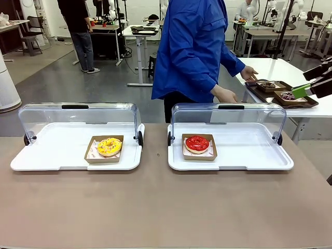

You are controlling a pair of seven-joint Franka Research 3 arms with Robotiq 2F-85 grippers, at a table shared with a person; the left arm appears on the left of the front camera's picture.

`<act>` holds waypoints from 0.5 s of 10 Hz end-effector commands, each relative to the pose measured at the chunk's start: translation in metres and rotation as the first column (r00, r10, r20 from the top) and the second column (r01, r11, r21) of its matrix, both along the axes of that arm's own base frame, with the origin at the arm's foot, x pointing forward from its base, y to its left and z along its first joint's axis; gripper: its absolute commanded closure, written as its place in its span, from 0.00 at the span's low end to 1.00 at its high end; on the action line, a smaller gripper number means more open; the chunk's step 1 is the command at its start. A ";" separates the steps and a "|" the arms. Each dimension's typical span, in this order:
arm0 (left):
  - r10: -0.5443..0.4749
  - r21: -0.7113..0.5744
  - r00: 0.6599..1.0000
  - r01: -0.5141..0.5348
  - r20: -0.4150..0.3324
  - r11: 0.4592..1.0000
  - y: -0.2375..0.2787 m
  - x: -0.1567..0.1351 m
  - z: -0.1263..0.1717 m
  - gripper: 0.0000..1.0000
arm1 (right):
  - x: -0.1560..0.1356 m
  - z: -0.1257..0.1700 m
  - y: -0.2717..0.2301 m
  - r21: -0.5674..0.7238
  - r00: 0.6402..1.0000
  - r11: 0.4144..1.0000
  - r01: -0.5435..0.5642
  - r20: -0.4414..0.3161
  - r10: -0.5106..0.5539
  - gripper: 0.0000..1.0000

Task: Provide the desired donut to the person.
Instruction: Place the picked Paper togo box onto the Handle tray extended by the person.

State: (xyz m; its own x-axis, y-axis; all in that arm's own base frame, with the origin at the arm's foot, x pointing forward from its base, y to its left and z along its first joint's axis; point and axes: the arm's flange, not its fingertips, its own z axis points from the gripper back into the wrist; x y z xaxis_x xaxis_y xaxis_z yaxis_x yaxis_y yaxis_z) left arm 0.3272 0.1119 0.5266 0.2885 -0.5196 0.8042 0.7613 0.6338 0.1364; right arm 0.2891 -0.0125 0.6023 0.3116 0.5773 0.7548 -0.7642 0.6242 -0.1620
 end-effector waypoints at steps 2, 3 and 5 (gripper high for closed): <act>0.004 -0.011 1.000 -0.004 0.000 1.000 0.001 -0.001 0.001 0.00 | 0.000 -0.002 0.002 -0.010 1.000 1.000 0.017 -0.008 -0.017 0.00; 0.004 -0.011 1.000 -0.004 0.000 1.000 0.001 -0.001 0.001 0.00 | 0.000 -0.002 0.002 -0.010 1.000 1.000 0.017 -0.008 -0.017 0.00; 0.004 -0.011 1.000 -0.004 0.000 1.000 0.001 -0.001 0.001 0.00 | 0.000 -0.002 0.002 -0.010 1.000 1.000 0.017 -0.008 -0.017 0.00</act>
State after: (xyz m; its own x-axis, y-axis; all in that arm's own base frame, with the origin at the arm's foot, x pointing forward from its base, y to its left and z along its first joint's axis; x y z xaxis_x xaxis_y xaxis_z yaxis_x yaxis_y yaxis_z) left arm 0.3272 0.1119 0.5266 0.2885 -0.5196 0.8042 0.7613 0.6339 0.1364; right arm 0.2891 -0.0125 0.6023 0.3116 0.5773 0.7548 -0.7642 0.6242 -0.1620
